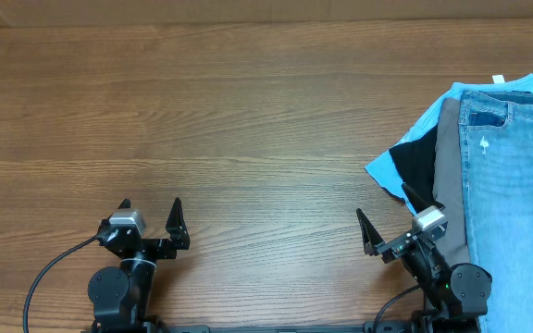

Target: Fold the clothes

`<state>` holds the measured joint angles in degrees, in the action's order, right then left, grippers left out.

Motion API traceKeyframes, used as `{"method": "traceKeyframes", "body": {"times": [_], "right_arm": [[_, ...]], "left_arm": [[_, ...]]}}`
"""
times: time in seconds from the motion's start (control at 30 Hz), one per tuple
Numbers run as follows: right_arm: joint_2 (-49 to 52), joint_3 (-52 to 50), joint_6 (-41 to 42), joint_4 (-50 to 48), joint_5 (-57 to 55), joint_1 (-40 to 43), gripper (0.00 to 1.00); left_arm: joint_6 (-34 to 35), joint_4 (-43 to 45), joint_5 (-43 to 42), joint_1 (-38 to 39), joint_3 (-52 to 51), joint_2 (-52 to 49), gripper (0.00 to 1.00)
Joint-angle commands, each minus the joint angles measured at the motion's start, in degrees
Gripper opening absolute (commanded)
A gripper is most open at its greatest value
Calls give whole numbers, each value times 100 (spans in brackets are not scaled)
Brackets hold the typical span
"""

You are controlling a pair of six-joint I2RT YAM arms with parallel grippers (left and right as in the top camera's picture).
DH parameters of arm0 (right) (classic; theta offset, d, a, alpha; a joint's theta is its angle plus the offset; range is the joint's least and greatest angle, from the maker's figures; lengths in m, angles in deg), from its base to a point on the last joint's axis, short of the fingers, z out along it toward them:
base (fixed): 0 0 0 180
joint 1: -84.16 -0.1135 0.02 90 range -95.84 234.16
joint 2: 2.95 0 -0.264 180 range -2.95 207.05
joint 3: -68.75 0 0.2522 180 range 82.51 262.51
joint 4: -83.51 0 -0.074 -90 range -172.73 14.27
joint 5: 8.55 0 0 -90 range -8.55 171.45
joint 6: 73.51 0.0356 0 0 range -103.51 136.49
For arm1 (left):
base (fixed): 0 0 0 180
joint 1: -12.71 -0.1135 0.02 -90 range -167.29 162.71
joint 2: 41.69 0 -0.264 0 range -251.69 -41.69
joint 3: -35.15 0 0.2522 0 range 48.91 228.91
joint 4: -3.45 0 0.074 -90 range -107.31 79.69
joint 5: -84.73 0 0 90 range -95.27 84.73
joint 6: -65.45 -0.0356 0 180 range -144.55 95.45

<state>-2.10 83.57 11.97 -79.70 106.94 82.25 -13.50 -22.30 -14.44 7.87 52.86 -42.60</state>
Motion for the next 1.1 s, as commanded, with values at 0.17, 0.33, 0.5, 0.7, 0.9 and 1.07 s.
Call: {"method": "traceKeyframes", "body": {"times": [0.17, 0.33, 0.5, 0.7, 0.9, 1.07], "right_arm": [[-61, -61, 17, -17, 2, -33, 100], [-61, -61, 15, -17, 4, -33, 100], [-61, -61, 15, -17, 4, -33, 100], [-61, -61, 15, -17, 4, -33, 100], [-61, -61, 0, -15, 7, -33, 100], [-61, -61, 173, -138, 173, -33, 100]], "left_arm": [[57, 11, 59, 37, -31, 55, 100], [57, 11, 59, 37, -31, 55, 100], [55, 11, 59, 37, -31, 55, 100], [59, 24, 59, 37, -31, 55, 100], [264, 24, -234, 37, -31, 55, 100], [1005, 299, -597, 37, -31, 55, 100]]}}
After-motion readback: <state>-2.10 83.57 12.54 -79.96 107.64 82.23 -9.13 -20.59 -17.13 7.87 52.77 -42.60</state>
